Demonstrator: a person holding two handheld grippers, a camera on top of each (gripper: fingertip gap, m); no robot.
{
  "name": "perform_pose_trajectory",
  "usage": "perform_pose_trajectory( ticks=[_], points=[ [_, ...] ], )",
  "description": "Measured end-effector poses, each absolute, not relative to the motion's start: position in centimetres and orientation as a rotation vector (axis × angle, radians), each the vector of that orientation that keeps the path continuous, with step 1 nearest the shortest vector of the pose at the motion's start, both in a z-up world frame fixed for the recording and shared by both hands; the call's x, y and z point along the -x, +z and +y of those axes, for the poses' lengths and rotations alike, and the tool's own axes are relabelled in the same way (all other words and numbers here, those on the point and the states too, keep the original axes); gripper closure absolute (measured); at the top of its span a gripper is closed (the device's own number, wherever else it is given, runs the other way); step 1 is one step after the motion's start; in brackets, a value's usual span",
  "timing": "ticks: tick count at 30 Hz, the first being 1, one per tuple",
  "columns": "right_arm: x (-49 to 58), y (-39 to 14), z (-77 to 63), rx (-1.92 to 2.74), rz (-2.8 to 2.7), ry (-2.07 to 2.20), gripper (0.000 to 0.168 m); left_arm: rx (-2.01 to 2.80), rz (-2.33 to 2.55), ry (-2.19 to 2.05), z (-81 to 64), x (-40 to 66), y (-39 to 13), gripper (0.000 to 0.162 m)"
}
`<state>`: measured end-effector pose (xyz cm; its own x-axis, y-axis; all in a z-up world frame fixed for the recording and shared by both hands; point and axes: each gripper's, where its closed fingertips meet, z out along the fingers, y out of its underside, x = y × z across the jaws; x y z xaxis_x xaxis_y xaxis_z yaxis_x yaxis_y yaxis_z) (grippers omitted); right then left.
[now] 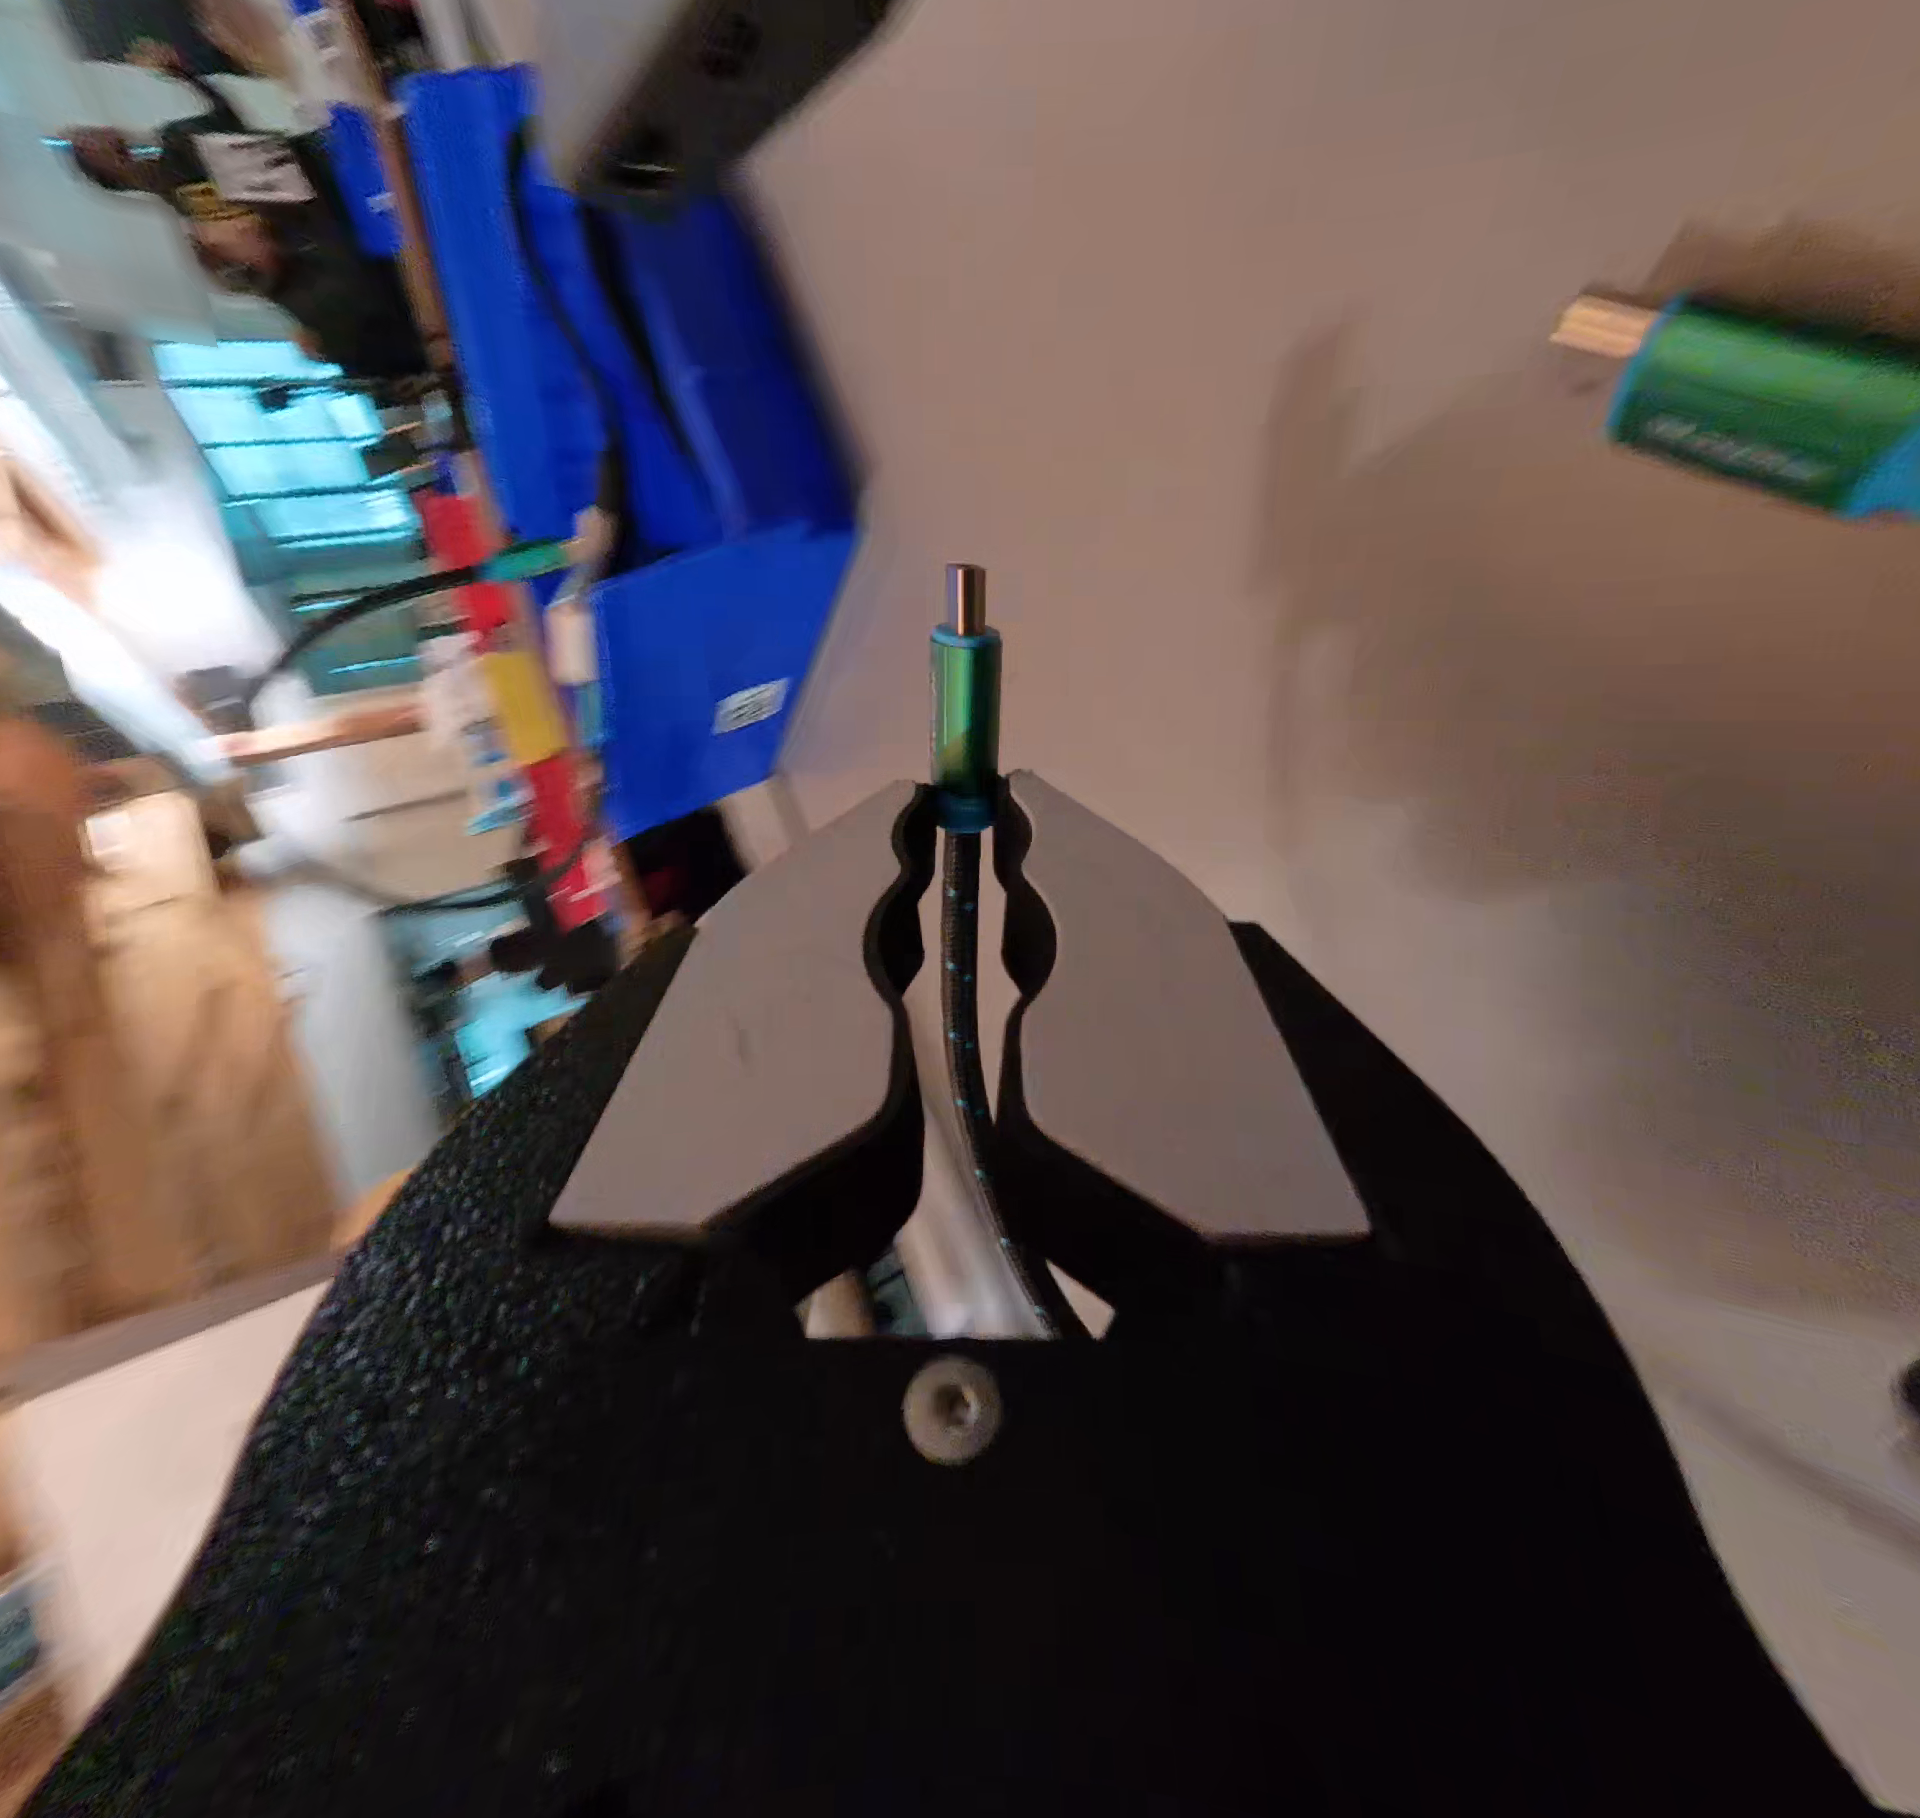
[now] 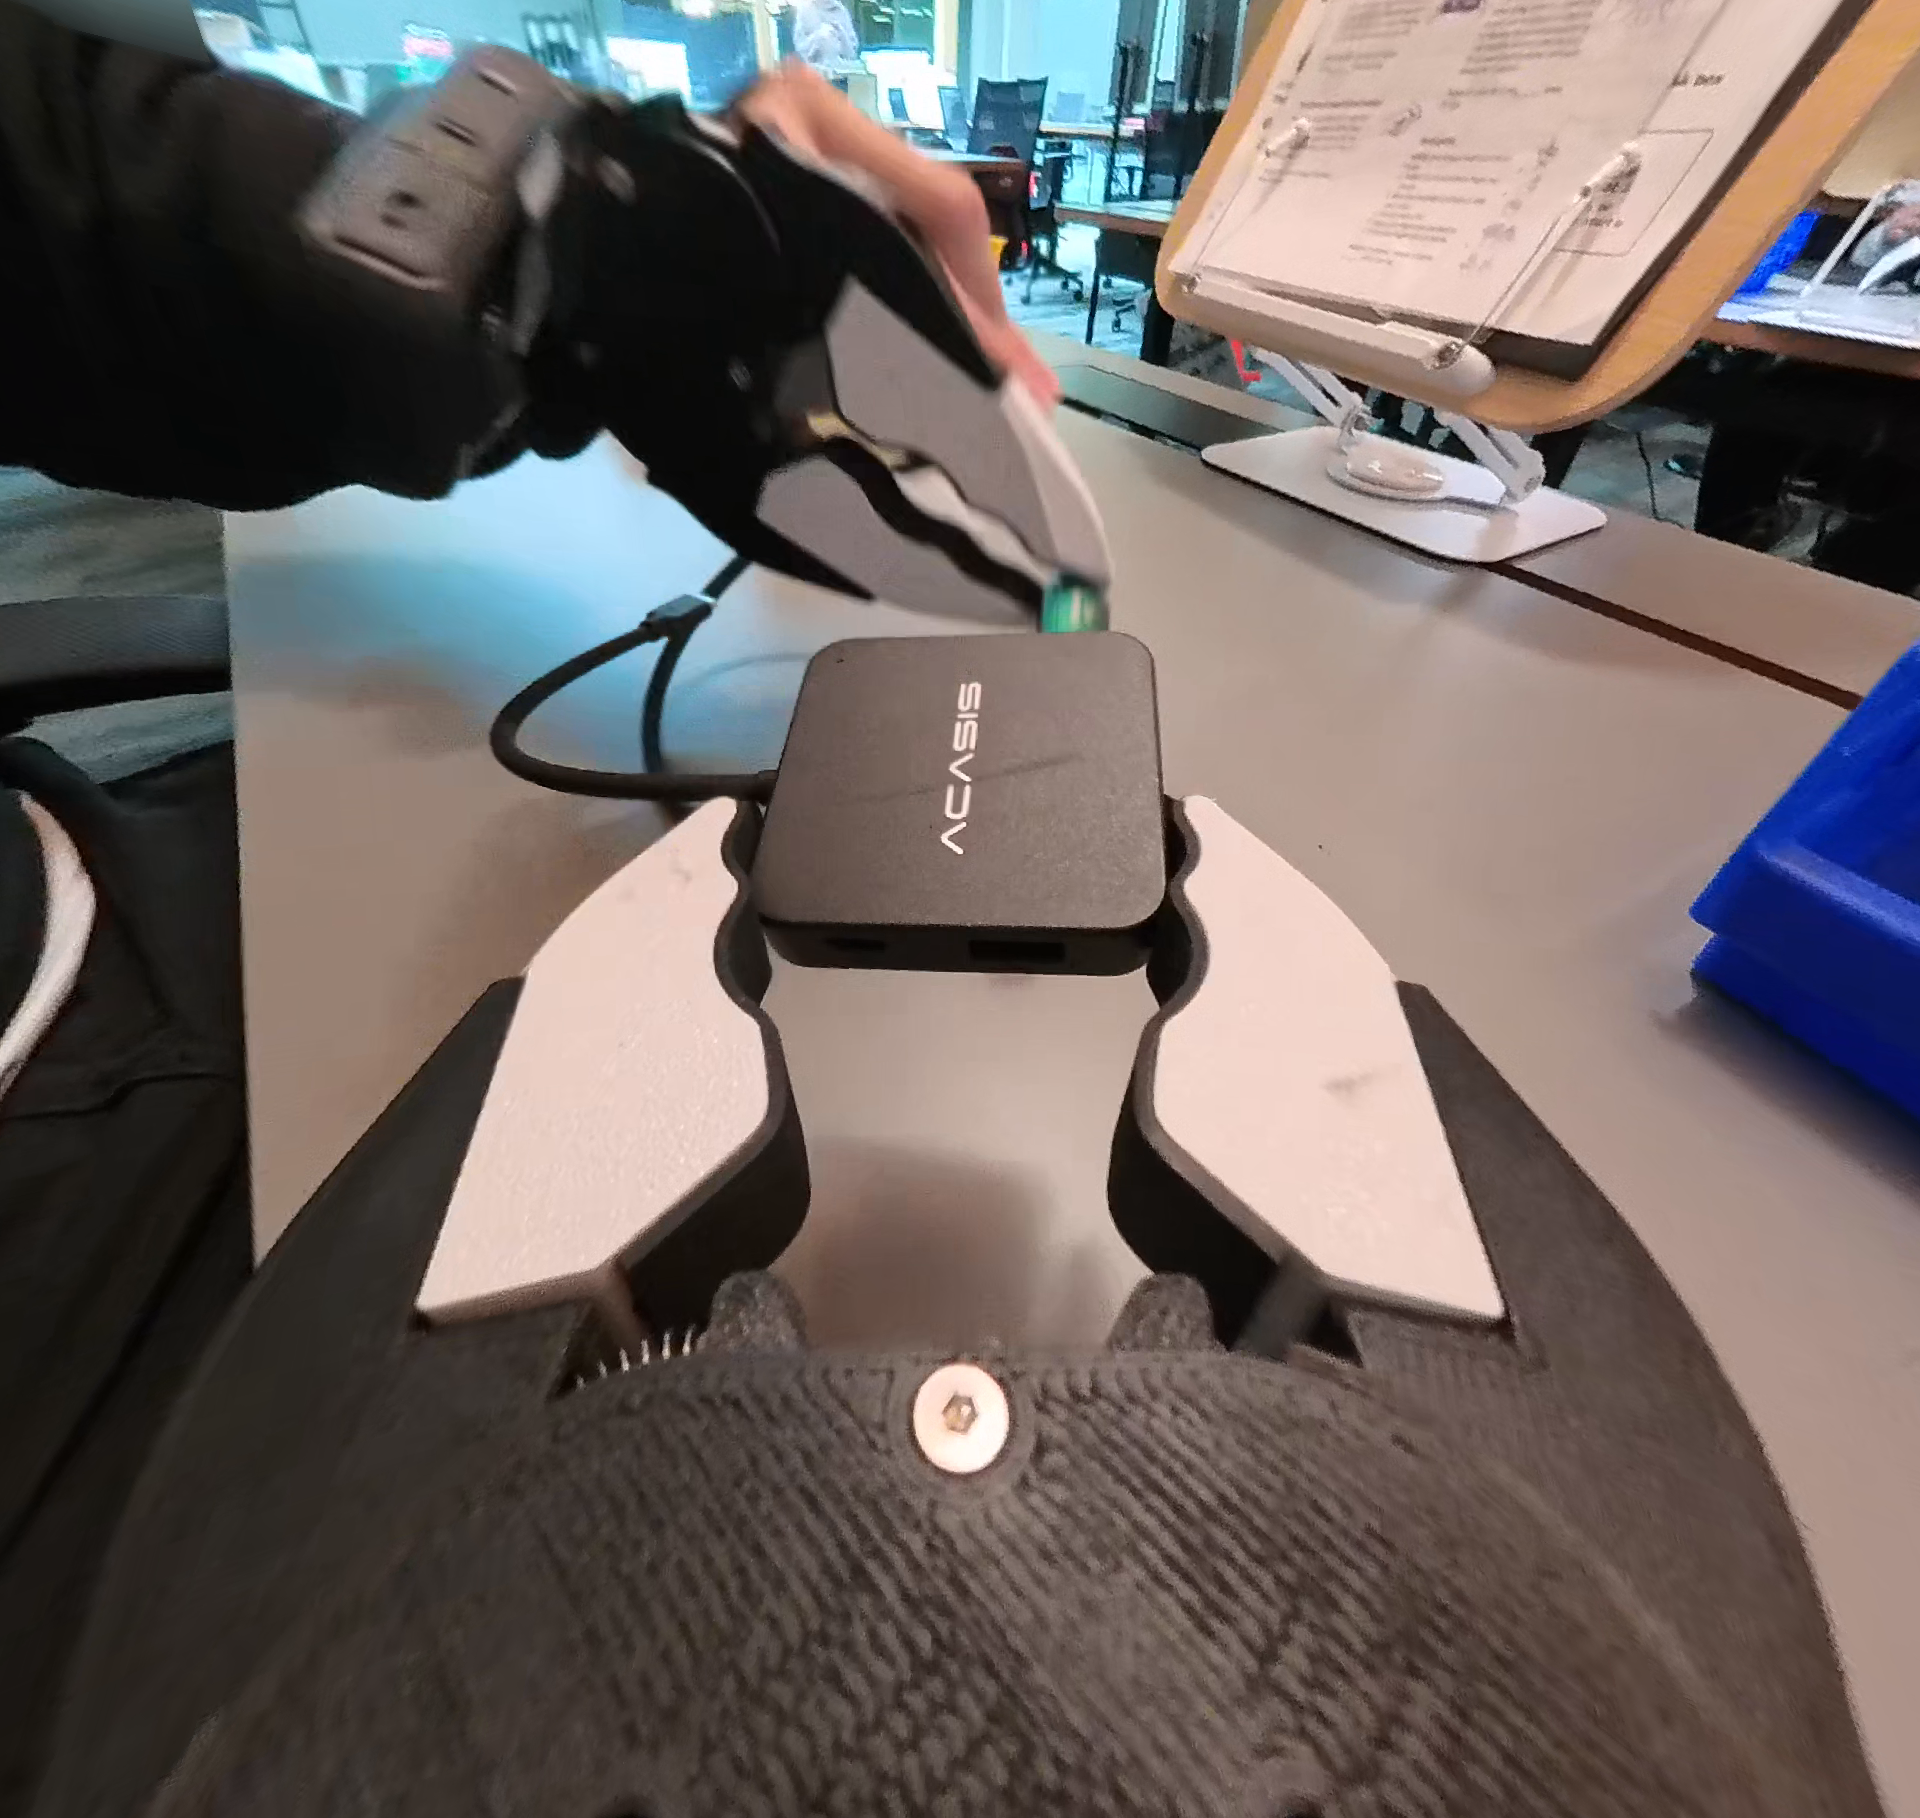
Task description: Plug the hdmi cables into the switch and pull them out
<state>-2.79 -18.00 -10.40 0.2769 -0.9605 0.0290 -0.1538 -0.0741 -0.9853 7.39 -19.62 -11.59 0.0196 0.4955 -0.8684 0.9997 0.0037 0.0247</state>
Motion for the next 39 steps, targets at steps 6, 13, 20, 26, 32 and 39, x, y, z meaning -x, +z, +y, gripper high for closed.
perform_pose_trajectory(
  ticks=[6,13,20,26,32,39],
  points=[
    [1.9,-8.8,-15.9,1.386,0.952,-0.901,0.095,-1.450,1.257,-0.780,-17.6,-5.8,-5.8,0.152],
    [1.8,-7.9,-14.7,1.346,0.867,-0.872,0.095,-1.422,1.236,-0.709,-15.5,-4.8,-4.1,0.152],
    [1.4,-7.8,-13.7,1.365,0.849,-0.849,0.095,-1.441,1.208,-0.678,-15.0,-4.1,-3.9,0.152],
    [1.4,-7.6,-13.8,1.358,0.856,-0.847,0.095,-1.447,1.179,-0.652,-14.7,-3.7,-4.0,0.152],
    [1.3,-7.8,-14.1,1.362,0.870,-0.864,0.095,-1.434,1.175,-0.640,-15.1,-3.6,-4.2,0.152],
    [1.6,-7.5,-14.1,1.378,0.830,-0.909,0.095,-1.488,1.406,-0.835,-14.8,-3.3,-4.5,0.151]
  ],
)
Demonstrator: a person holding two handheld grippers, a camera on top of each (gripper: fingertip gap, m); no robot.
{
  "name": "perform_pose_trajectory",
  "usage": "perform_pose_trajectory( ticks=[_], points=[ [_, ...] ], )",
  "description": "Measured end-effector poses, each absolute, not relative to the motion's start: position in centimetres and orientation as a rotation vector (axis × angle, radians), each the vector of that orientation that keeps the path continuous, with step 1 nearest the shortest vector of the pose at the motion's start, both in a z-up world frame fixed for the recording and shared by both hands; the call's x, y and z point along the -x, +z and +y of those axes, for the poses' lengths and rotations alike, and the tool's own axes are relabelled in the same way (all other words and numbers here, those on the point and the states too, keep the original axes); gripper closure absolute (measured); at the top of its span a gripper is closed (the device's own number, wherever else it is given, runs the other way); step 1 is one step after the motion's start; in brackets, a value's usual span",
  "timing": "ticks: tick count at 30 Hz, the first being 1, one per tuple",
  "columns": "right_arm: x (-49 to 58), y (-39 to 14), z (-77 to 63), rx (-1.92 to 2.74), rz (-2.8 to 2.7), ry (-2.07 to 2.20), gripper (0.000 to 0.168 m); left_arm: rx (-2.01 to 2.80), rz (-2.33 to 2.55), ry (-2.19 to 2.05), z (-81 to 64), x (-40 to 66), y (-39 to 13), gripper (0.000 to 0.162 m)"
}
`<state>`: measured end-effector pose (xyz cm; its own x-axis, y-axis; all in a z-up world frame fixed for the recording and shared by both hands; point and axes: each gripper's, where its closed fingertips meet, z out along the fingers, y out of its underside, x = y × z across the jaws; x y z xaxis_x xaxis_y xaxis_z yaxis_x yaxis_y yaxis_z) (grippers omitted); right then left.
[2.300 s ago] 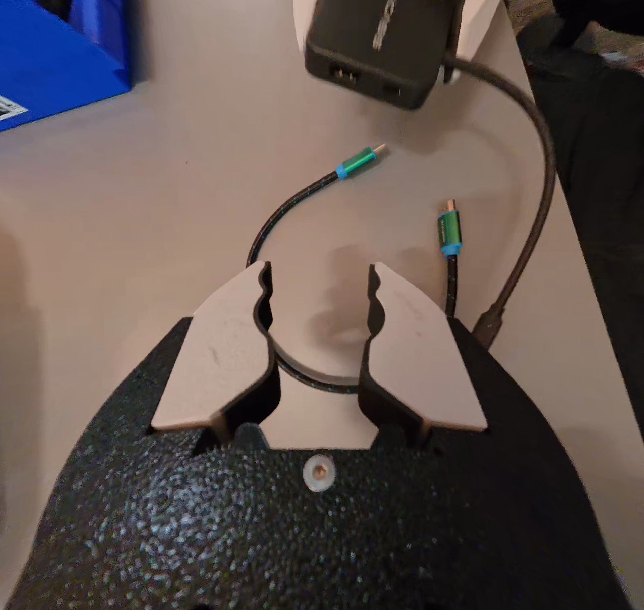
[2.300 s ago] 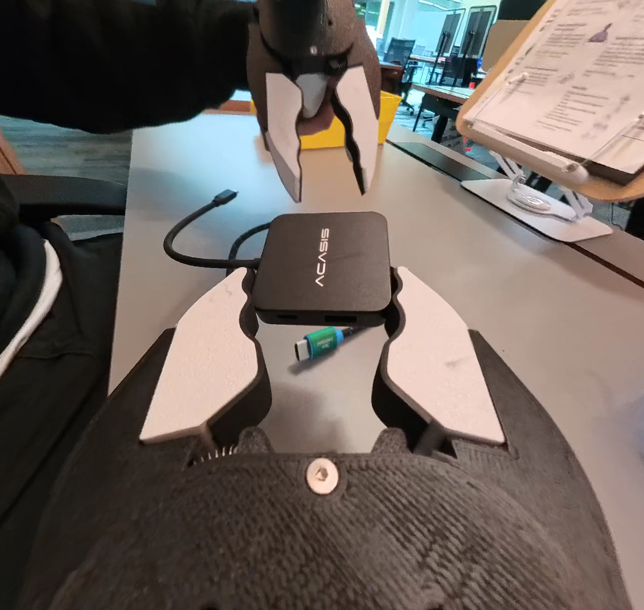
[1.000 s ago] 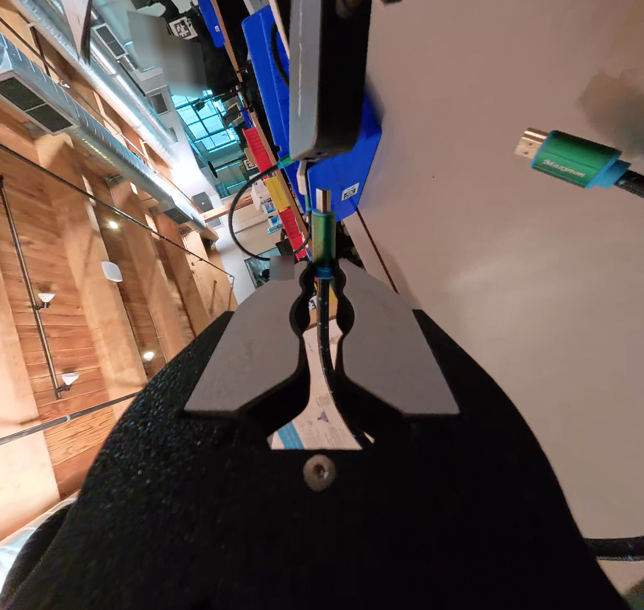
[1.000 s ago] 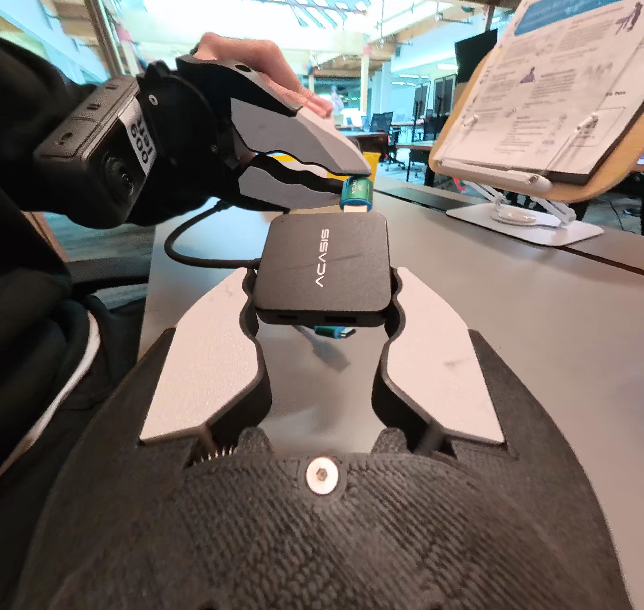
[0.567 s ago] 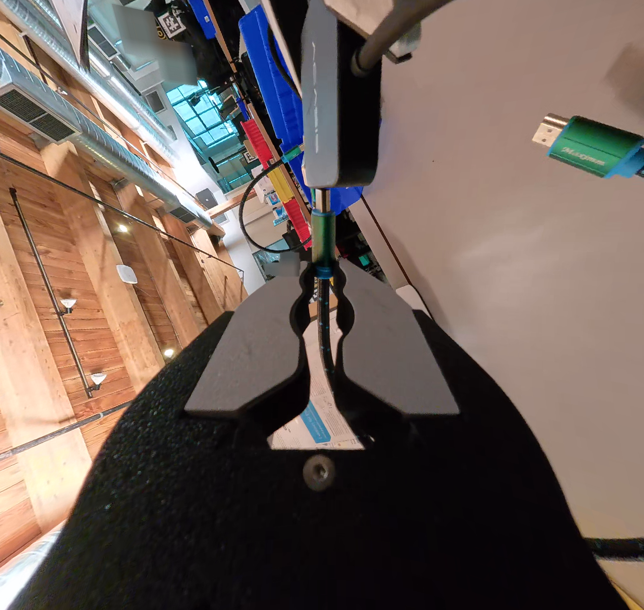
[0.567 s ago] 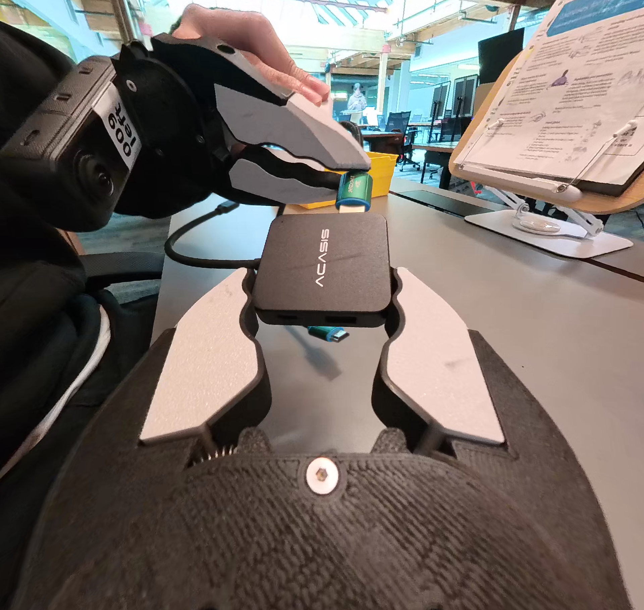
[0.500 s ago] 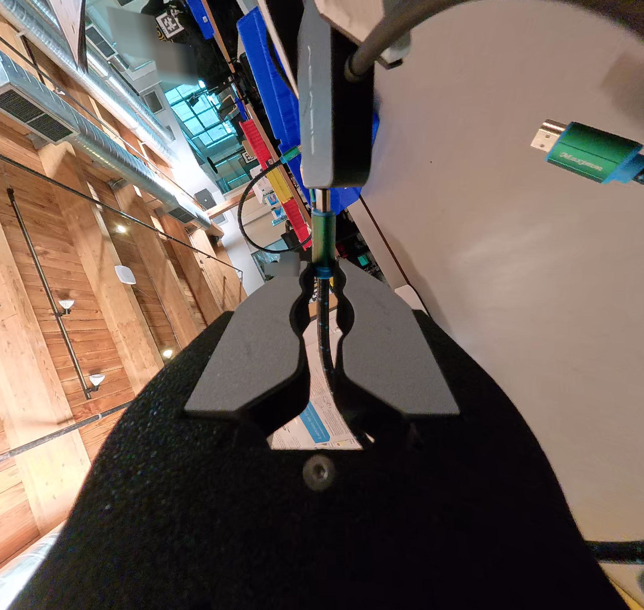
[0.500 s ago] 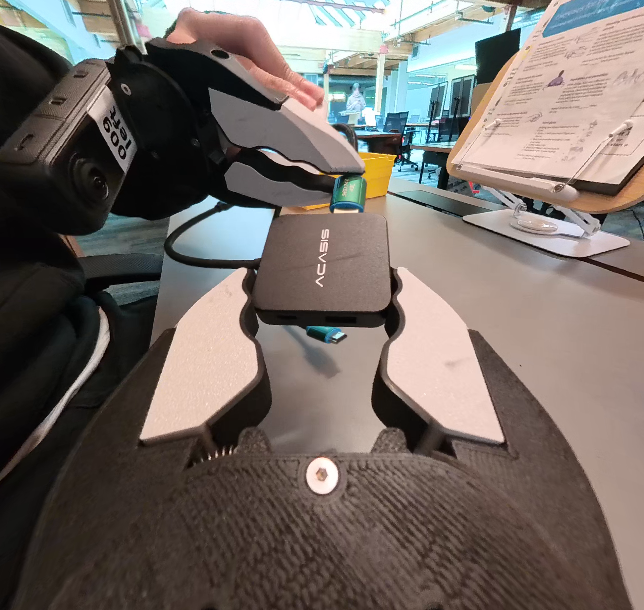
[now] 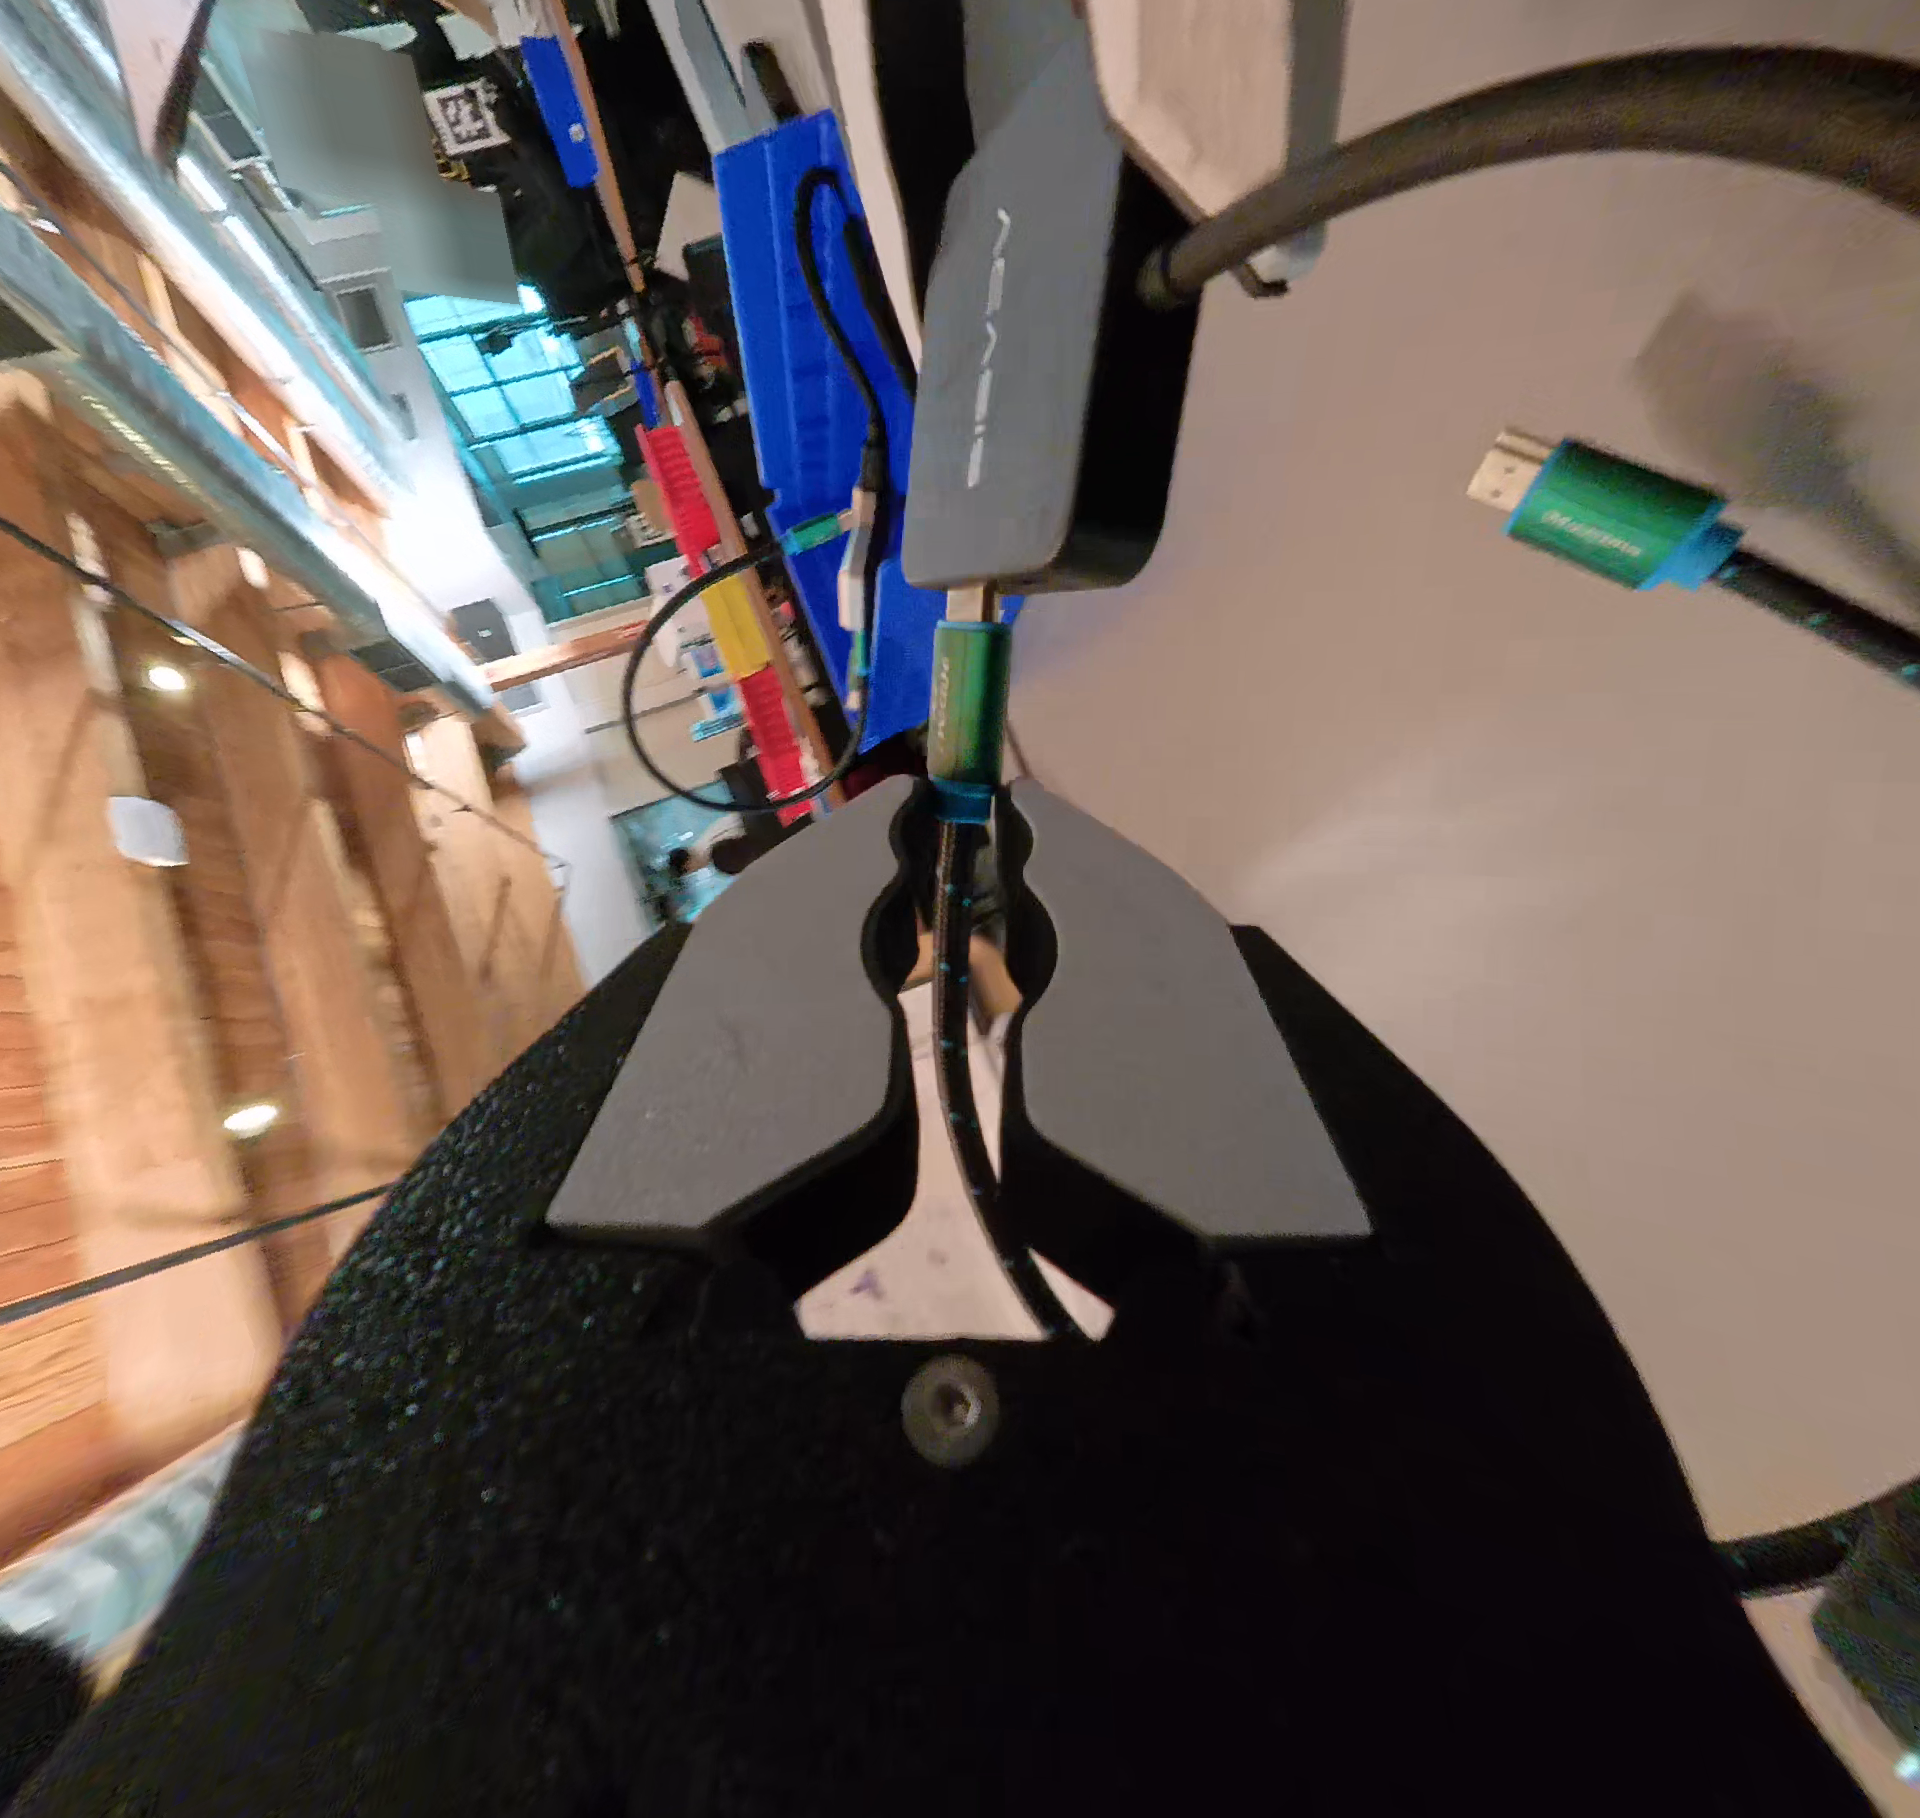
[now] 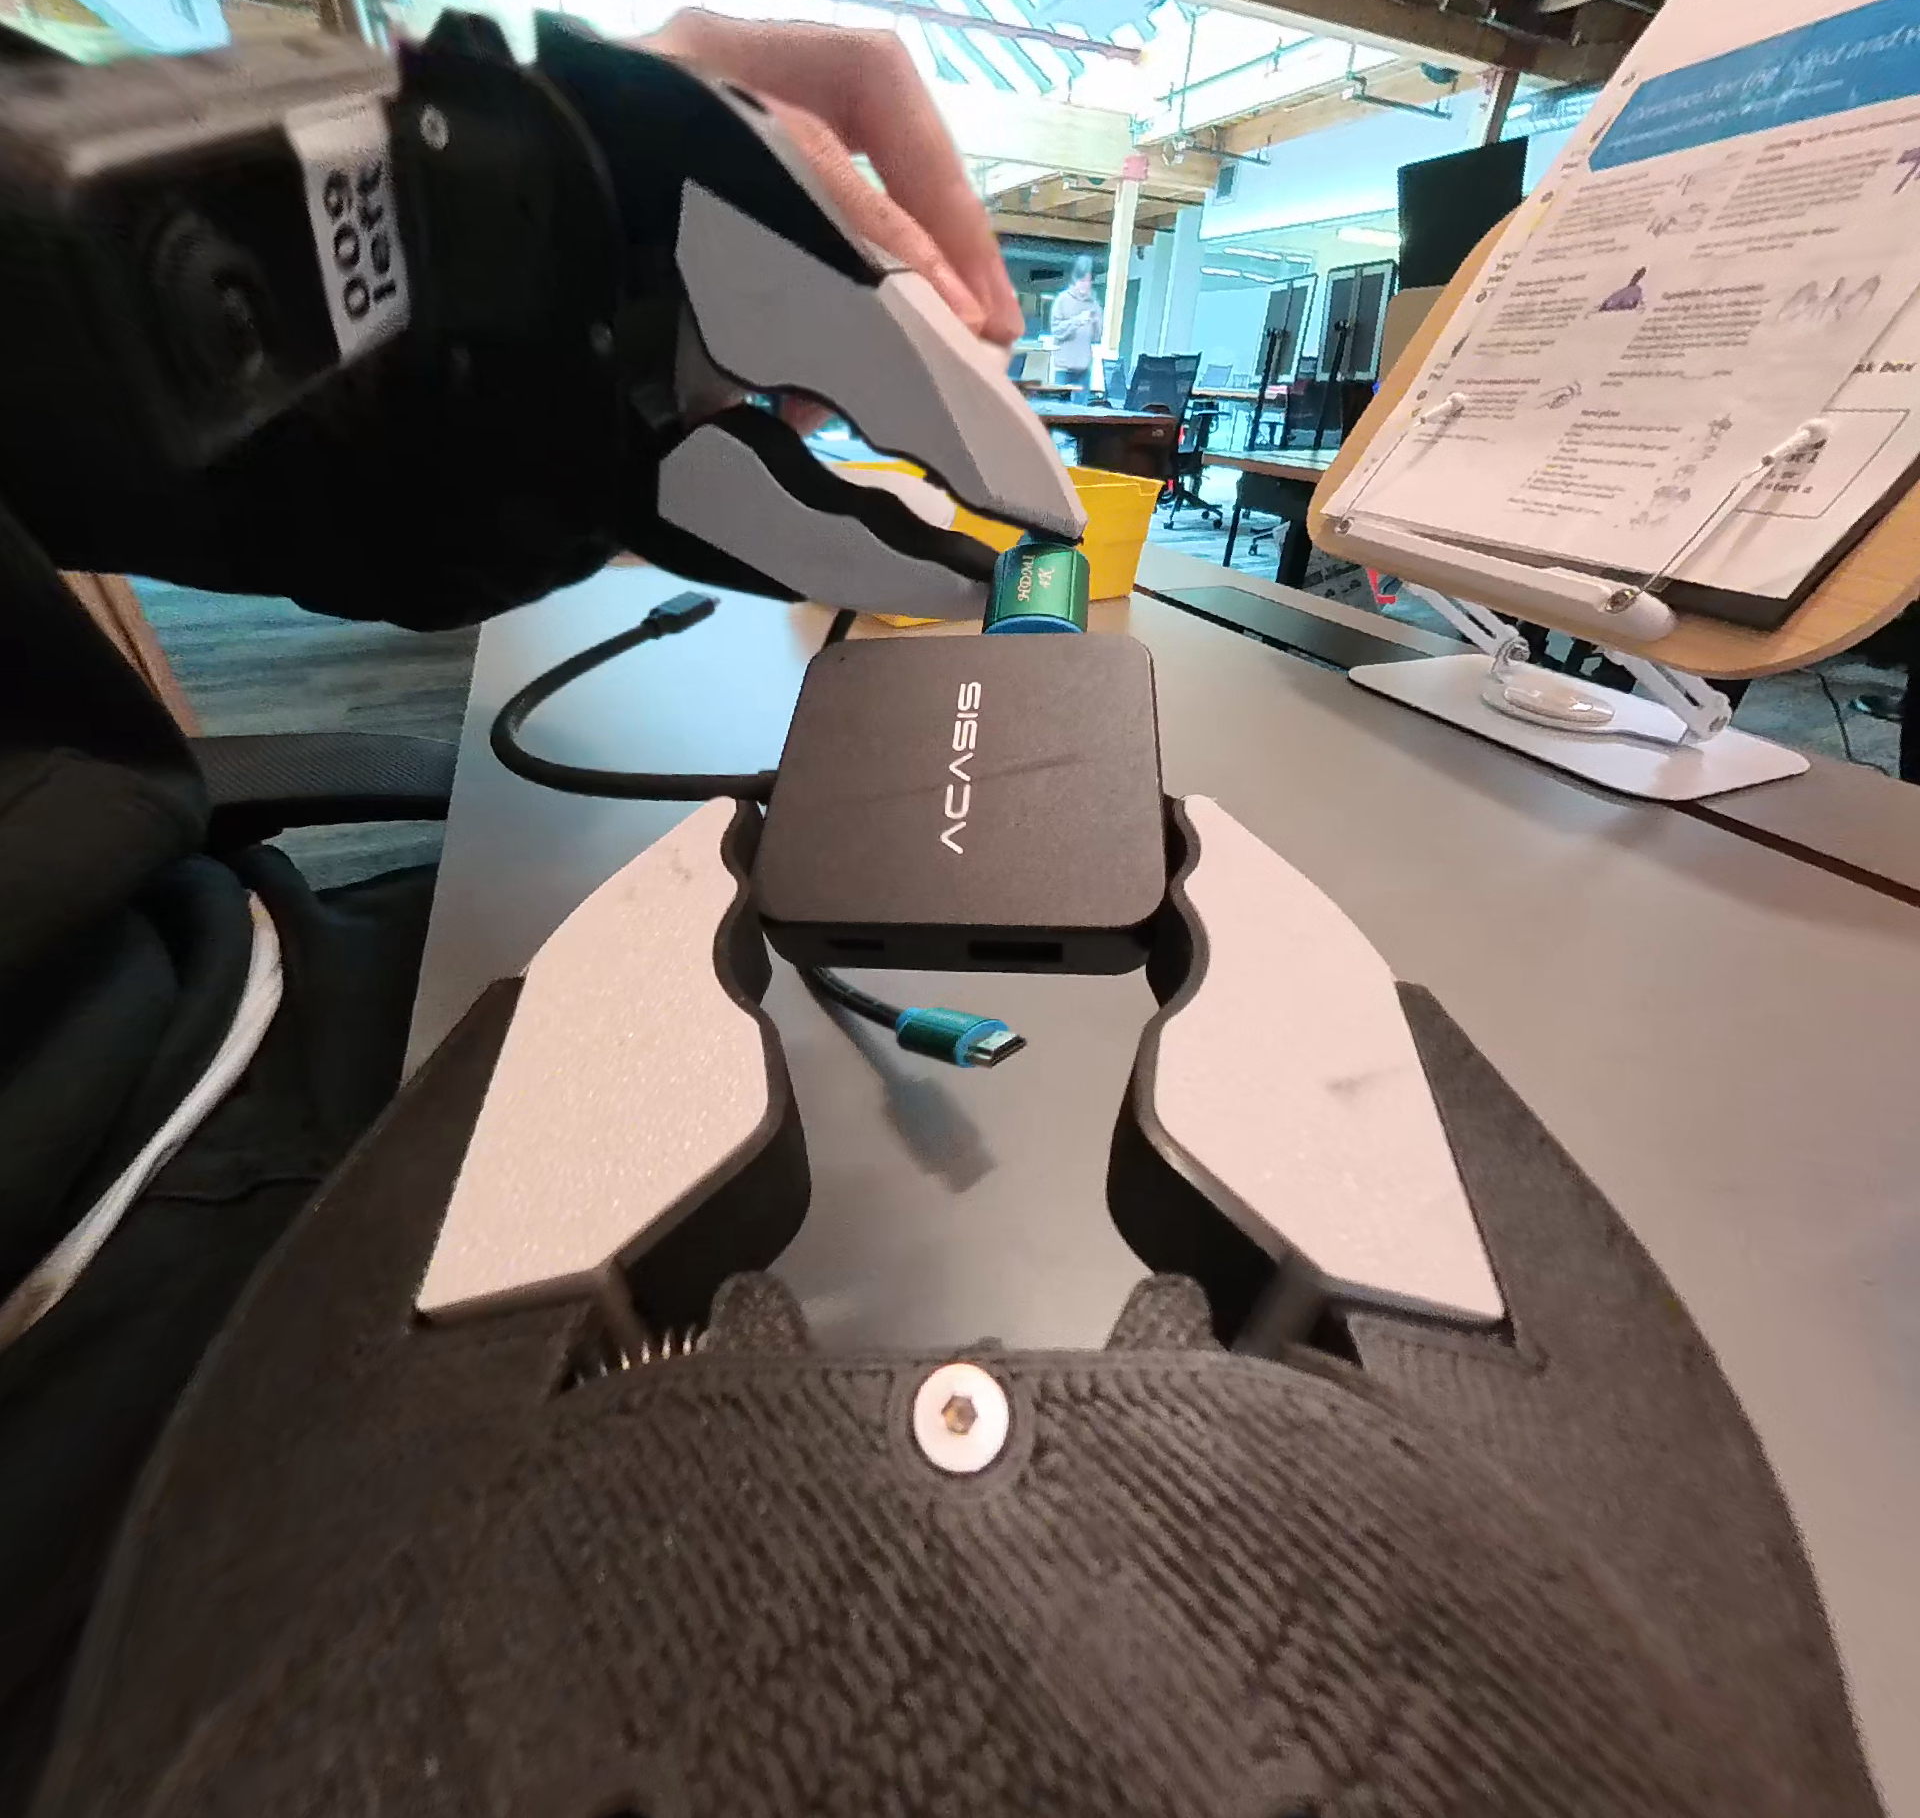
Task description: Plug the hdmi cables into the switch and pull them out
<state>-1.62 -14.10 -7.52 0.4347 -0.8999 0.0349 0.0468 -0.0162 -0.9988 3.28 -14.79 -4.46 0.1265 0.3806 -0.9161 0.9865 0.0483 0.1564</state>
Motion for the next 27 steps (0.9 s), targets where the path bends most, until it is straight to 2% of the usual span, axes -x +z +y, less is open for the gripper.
perform_pose_trajectory(
  ticks=[2,5,11,18,27],
  points=[
    [1.8,-7.5,-14.0,1.384,0.817,-0.913,0.095,-1.511,1.506,-0.923,-14.6,-3.0,-4.4,0.148],
    [1.9,-7.4,-14.0,1.387,0.809,-0.921,0.095,-1.542,1.695,-1.049,-13.9,-2.7,-4.2,0.130],
    [1.9,-7.4,-13.4,1.436,0.779,-0.934,0.095,-1.585,2.237,-1.183,-12.1,-2.9,-4.8,0.117],
    [1.5,-7.5,-12.3,1.518,0.763,-0.951,0.095,-1.611,2.540,-1.307,-11.4,-2.3,-5.1,0.129],
    [1.5,-7.7,-12.1,1.560,0.768,-0.961,0.095,-1.682,2.436,-1.213,-11.8,-2.9,-5.7,0.143]
  ],
)
